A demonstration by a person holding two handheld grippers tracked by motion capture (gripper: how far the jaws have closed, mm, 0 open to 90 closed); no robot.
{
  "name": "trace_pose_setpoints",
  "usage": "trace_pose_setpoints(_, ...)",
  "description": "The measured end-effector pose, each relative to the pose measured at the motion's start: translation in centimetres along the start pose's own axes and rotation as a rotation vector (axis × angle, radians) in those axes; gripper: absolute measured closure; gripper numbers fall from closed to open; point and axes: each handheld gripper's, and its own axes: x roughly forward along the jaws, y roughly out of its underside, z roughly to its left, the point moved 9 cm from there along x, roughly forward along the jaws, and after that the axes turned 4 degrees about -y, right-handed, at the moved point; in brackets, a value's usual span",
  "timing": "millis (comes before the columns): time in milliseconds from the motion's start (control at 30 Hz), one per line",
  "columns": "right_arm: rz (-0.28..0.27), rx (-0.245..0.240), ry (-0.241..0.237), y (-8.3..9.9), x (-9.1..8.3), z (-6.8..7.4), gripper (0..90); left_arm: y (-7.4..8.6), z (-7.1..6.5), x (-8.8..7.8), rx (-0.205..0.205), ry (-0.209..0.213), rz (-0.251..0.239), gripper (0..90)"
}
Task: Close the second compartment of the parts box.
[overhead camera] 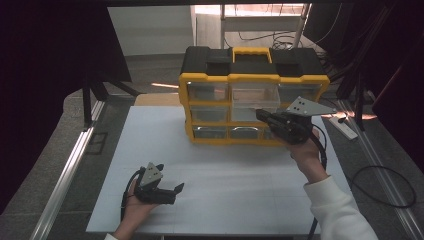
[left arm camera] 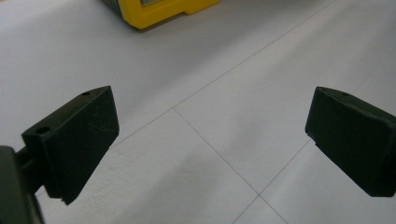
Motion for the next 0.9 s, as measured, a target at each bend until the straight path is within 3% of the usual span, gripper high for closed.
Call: trace_pose_setpoints(900, -0.005, 0.03, 0.052, -0.2, 1.9, -2.2, 89.5, 0.0, 0.1, -0.1, -0.005, -0.005, -0.003, 2.7)
